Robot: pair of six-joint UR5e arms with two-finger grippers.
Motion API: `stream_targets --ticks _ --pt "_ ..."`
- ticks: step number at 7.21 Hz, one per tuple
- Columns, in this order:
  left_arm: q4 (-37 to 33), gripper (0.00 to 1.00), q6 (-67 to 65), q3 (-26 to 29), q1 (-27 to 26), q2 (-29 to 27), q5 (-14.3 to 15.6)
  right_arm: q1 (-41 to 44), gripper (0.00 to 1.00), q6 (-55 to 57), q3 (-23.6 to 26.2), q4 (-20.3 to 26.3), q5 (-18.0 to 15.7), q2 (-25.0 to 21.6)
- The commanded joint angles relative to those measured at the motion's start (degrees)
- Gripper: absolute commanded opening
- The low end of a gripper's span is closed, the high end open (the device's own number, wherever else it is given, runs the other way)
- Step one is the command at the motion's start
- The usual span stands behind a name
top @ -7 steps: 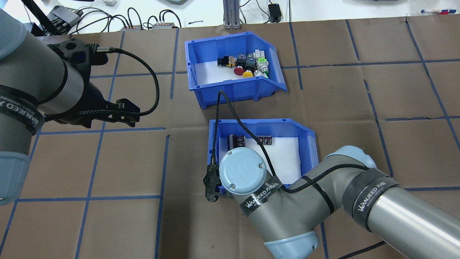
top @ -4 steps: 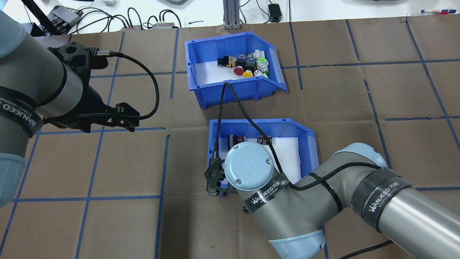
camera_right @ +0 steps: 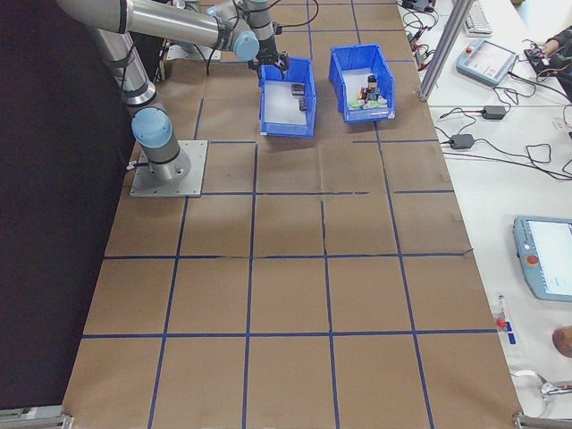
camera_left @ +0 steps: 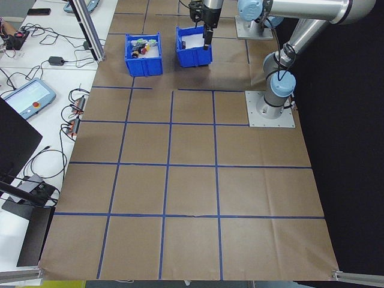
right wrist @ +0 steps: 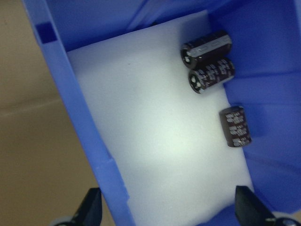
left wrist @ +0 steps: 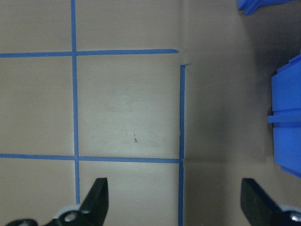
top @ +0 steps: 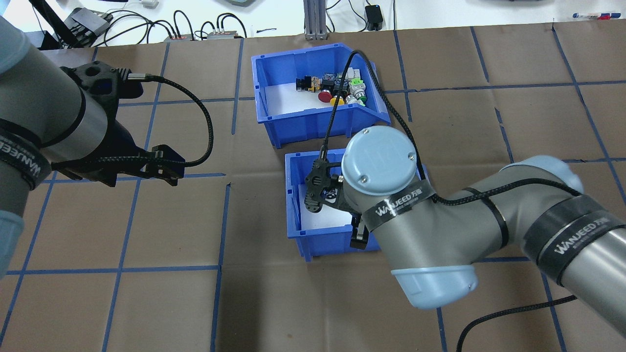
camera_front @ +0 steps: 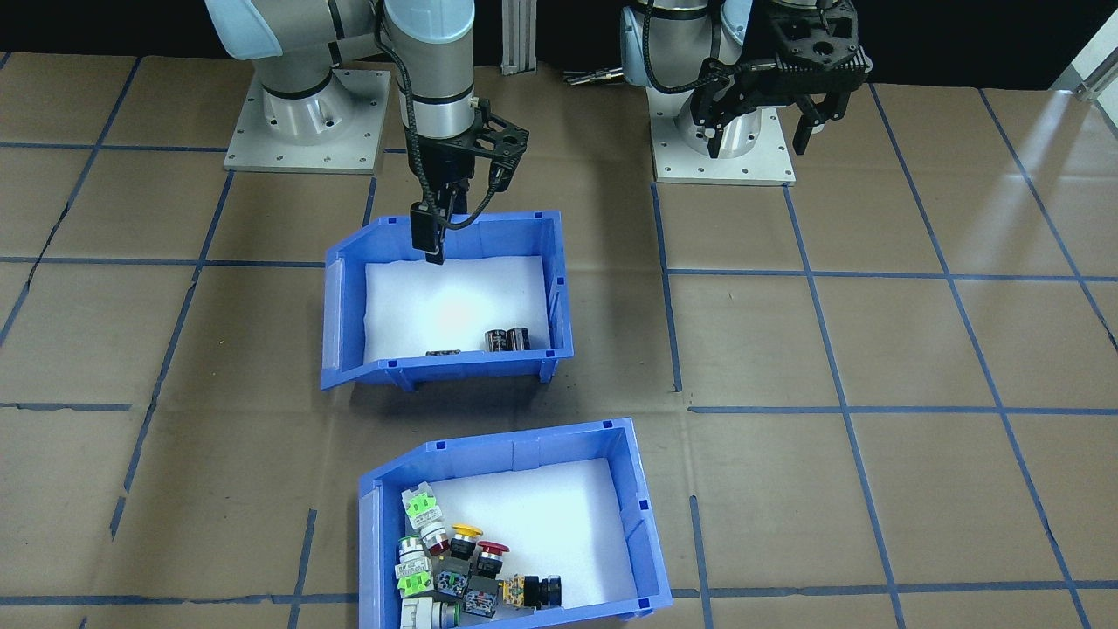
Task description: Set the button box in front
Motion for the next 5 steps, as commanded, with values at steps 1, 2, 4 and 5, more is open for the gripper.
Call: stream_targets --ticks 1,2,4,5 --pt "-0.18 1.00 0.01 -0.13 0.00 0.71 0.23 -5.66 1.00 0.55 -3.62 3.53 -0.36 -1.23" --pt "-0.19 1.00 -0.08 -0.65 0.00 1.41 0.32 -6.73 1.00 0.55 -3.45 7.63 -0.36 -3.33" --pt "-0.19 1.00 -0.08 -0.74 0.00 1.77 0.41 -9.88 1.00 0.64 -3.71 10.66 -0.53 -6.06" --pt "-0.19 1.00 -0.08 -0.57 0.09 1.51 0.41 -14.17 1.00 0.55 -3.63 10.75 -0.53 -7.99"
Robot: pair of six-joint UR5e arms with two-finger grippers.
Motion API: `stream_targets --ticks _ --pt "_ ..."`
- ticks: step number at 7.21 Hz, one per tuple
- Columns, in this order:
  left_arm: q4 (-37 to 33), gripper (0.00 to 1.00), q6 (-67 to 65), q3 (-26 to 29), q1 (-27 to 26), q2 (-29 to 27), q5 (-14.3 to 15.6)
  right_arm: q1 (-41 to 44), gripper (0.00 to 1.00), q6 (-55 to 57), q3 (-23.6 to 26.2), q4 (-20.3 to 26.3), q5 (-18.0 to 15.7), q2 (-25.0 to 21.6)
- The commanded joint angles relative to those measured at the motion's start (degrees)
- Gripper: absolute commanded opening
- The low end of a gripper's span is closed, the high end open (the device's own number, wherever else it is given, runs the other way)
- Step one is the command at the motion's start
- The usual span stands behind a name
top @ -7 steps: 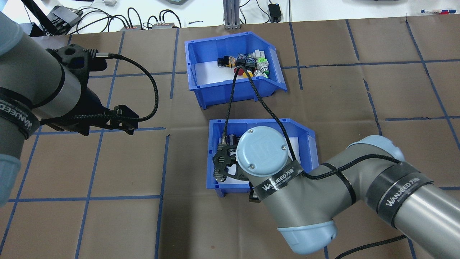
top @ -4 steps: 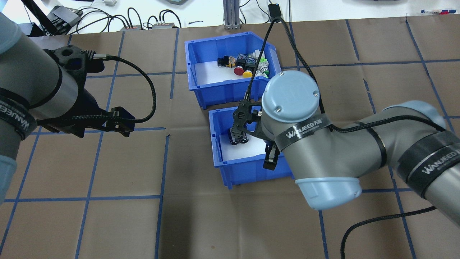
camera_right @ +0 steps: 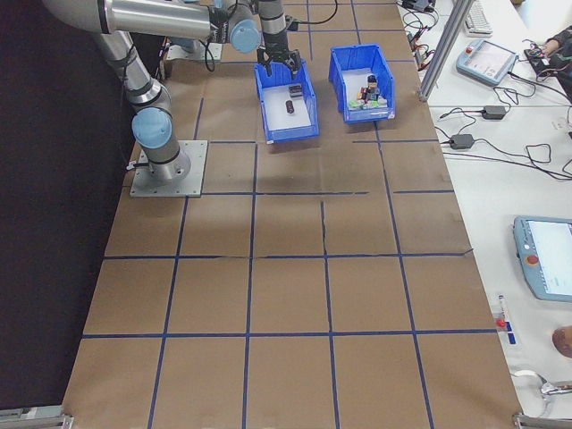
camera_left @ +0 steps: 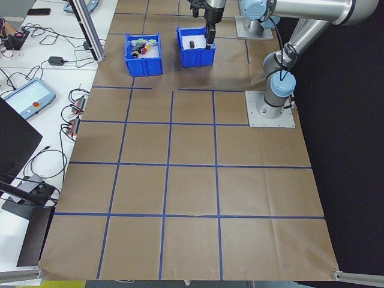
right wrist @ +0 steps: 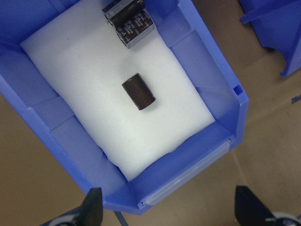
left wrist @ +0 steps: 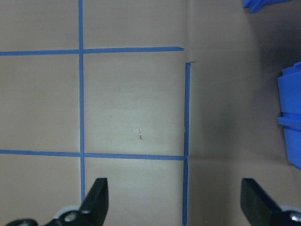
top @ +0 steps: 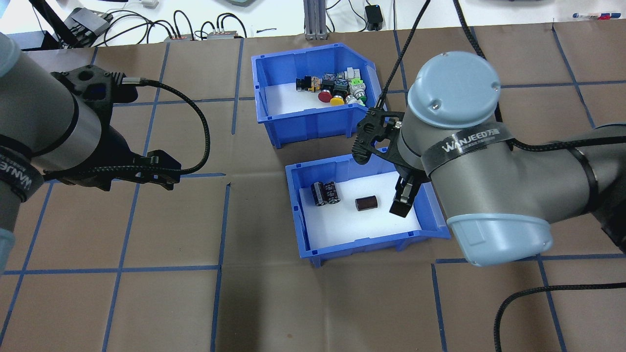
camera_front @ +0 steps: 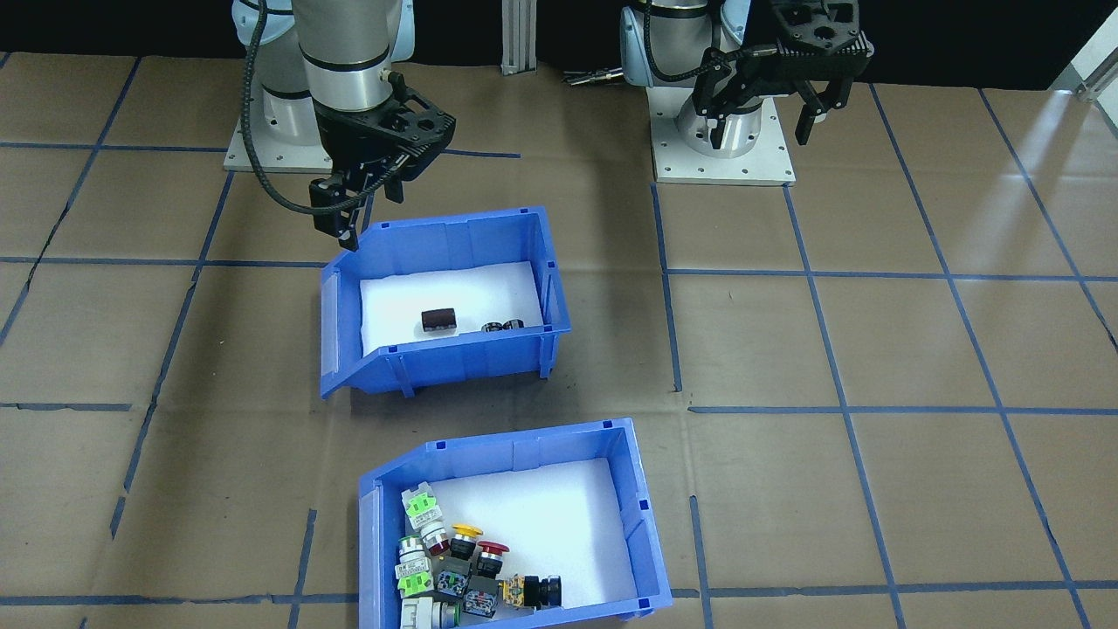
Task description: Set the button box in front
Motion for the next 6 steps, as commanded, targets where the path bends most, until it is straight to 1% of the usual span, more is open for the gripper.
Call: stream_targets --ticks 1,2,3,5,6 --pt "0.00 1.00 0.00 0.44 0.06 -0.20 0.02 -10.11 1.00 0.05 -0.12 0.73 0.39 -3.52" --pt "-0.35 1.00 0.00 0.61 0.06 -0.38 0.02 -15.13 1.00 0.49 -0.38 0.99 0.66 -4.93" --pt "-0.35 1.00 0.00 0.62 0.06 -0.29 0.02 -18.84 1.00 7.45 -0.56 0.99 0.66 -6.25" --pt "-0.35 1.00 0.00 0.53 0.06 -0.12 0.02 -22.73 1.00 29.20 -1.17 0.73 0.75 -7.67" --pt "-0.35 1.00 0.00 0.44 0.06 -0.12 0.02 -22.57 1.00 38.98 -3.26 1.60 1.27 -6.10"
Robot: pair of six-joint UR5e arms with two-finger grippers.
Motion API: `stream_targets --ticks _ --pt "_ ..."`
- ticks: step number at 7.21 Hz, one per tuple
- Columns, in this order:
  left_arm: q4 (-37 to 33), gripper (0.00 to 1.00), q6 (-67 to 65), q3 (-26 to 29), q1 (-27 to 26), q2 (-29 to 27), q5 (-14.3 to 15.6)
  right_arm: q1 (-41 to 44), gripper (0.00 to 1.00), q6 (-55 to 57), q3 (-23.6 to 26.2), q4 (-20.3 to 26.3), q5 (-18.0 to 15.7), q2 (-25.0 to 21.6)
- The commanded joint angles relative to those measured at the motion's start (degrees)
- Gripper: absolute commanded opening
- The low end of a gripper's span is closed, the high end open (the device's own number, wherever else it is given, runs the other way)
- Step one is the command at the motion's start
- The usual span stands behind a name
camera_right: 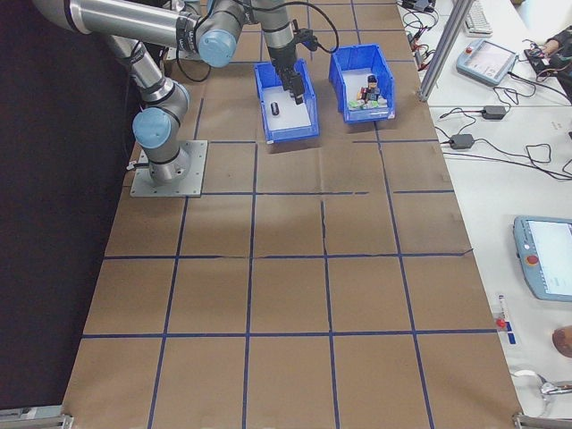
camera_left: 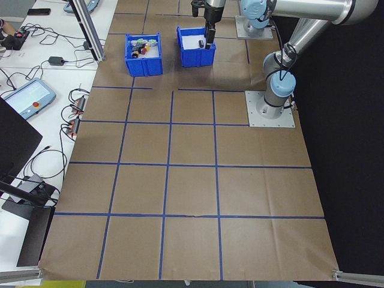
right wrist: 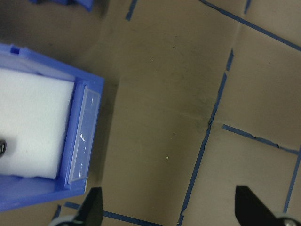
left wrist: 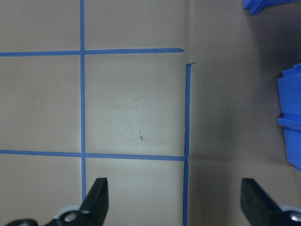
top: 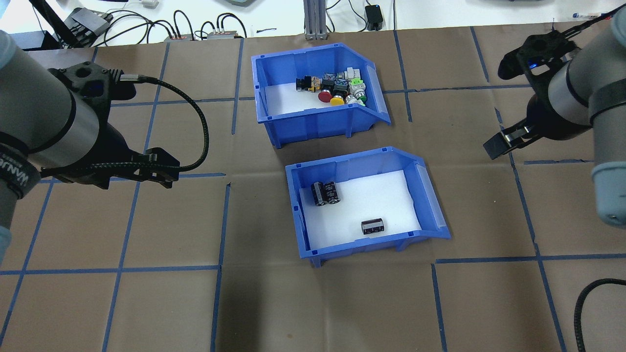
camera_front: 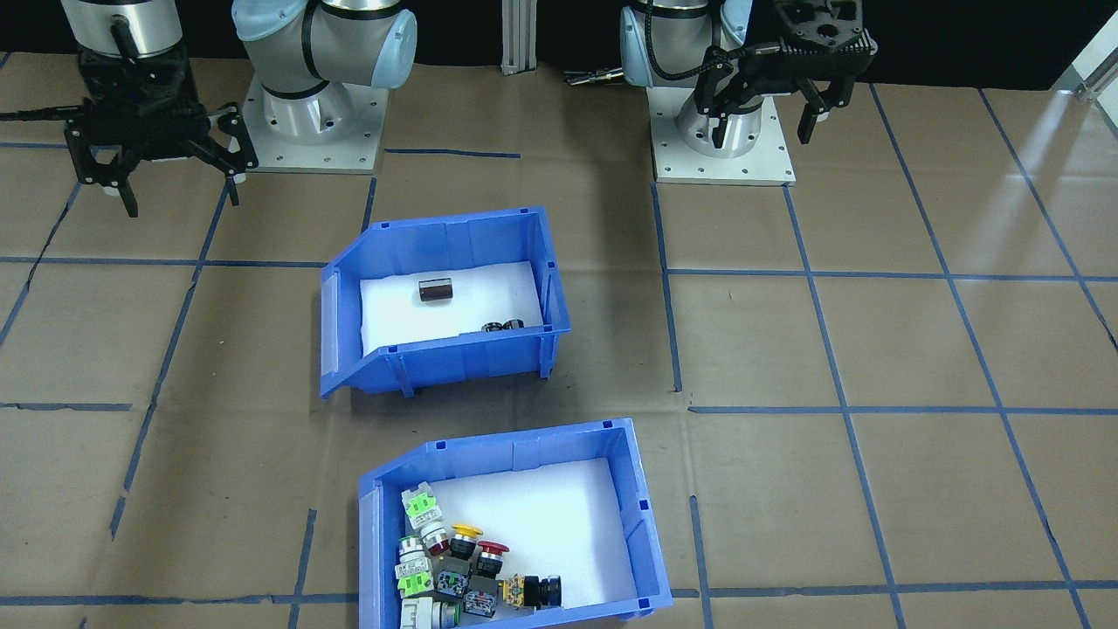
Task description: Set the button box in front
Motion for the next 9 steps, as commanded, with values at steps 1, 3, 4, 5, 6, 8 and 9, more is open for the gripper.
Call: stream_targets --ticks 1,3,4,5,6,8,9 --pt "0.00 1.00 0.00 -0.09 0.00 0.24 0.00 -0.64 1.00 15.97 -5.44 4.75 1.20 4.12" --pt "0.00 1.00 0.00 -0.09 0.00 0.24 0.00 1.62 1.00 19.41 -16.68 12.23 1.21 12.55" --pt "-0.27 1.00 0.00 0.00 0.00 0.06 0.00 6.86 1.00 19.78 -23.60 13.31 0.34 18.51" --pt "-0.36 1.00 0.00 0.00 0.00 0.24 0.00 8.92 1.00 22.57 -27.24 14.36 0.51 21.44" --pt "-0.44 1.00 0.00 0.00 0.00 0.24 0.00 9.55 1.00 22.77 -26.93 14.72 1.12 21.64" --pt "-0.44 1.00 0.00 0.08 0.00 0.24 0.00 8.77 1.00 18.48 -22.12 12.45 1.21 19.64" --pt "-0.44 1.00 0.00 0.08 0.00 0.24 0.00 8.68 1.00 18.47 -22.01 11.65 1.30 19.53"
